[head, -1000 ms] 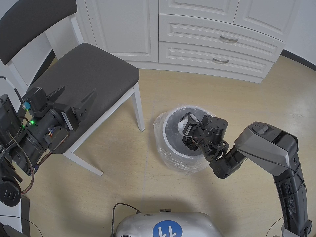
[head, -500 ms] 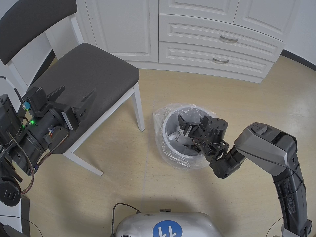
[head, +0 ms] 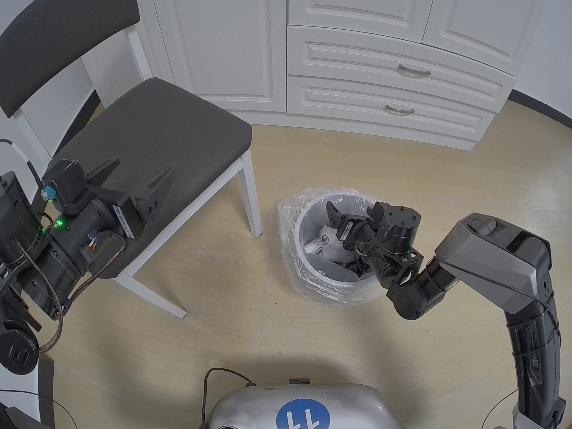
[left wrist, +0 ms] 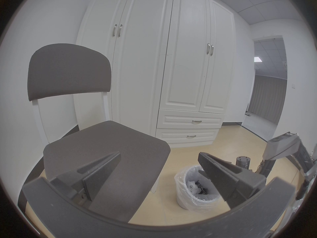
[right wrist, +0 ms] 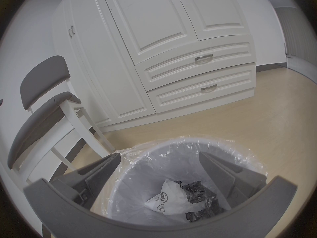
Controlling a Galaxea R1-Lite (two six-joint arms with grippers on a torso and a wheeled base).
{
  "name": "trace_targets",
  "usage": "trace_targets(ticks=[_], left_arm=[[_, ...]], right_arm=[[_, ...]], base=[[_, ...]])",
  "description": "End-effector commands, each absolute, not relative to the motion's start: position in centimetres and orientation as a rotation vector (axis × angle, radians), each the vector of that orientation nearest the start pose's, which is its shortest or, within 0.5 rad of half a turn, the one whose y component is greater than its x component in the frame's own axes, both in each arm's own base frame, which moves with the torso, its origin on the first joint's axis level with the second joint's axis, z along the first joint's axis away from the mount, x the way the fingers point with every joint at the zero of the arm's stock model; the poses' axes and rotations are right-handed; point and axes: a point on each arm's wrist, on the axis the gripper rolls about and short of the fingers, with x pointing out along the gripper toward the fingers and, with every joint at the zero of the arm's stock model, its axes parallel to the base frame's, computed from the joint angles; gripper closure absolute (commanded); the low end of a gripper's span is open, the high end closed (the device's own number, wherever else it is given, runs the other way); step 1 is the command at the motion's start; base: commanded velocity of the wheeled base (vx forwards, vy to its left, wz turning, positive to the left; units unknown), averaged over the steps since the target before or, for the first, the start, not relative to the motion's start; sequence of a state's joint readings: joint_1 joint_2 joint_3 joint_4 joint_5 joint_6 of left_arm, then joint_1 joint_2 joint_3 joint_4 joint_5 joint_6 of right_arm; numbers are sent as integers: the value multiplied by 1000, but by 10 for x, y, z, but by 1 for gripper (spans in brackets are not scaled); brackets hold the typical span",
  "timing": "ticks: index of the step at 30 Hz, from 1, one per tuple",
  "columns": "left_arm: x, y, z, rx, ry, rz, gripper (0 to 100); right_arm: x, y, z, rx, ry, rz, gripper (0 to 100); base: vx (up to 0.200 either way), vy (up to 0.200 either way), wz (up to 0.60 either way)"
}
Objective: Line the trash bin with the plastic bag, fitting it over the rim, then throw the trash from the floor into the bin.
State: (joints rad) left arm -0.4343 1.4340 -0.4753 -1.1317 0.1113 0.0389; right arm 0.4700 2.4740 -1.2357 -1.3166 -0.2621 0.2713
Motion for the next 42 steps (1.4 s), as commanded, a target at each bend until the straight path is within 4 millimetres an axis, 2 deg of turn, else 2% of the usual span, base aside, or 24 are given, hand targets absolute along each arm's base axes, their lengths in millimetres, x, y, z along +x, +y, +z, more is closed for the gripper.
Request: trace_targets(ticks=[1,5,16,19,23,26,30,31,33,34,37,40,42], left_arm=[[206,-94,209,-3,-153,-334,0],[207,-95,208,-1,-148,-336,0],[212,-103,195,12,-96,-358,0],[211,-104,192,16,-83,-365,0],[211,-105,185,27,-56,-365,0],[212,-104,183,34,-53,-356,0],[208,-99,193,22,-92,-338,0],[204,-94,198,15,-112,-316,0],[203,-92,199,14,-116,-304,0],[202,-81,200,14,-123,-242,0],[201,-70,207,11,-155,-197,0],[197,-65,219,-5,-212,-179,0],[196,-60,227,-21,-260,-155,0]], right_arm=[[405,200,74,273,-57,219,0],[400,196,76,228,-52,212,0],[368,172,79,-15,6,184,0],[354,150,76,-171,51,155,0],[346,129,81,-284,63,107,0],[344,114,93,-330,19,40,0],[350,89,106,-362,-67,-87,0],[353,71,112,-386,-105,-146,0],[353,64,115,-393,-119,-172,0],[354,30,124,-412,-134,-264,0],[346,4,138,-405,-163,-310,0],[335,-6,151,-376,-204,-273,0],[328,-4,161,-336,-237,-261,0]], base=[[0,0,0],[0,0,0],[0,0,0],[0,0,0],[0,0,0],[0,0,0],[0,0,0],[0,0,0],[0,0,0],[0,0,0],[0,0,0],[0,0,0],[0,0,0]])
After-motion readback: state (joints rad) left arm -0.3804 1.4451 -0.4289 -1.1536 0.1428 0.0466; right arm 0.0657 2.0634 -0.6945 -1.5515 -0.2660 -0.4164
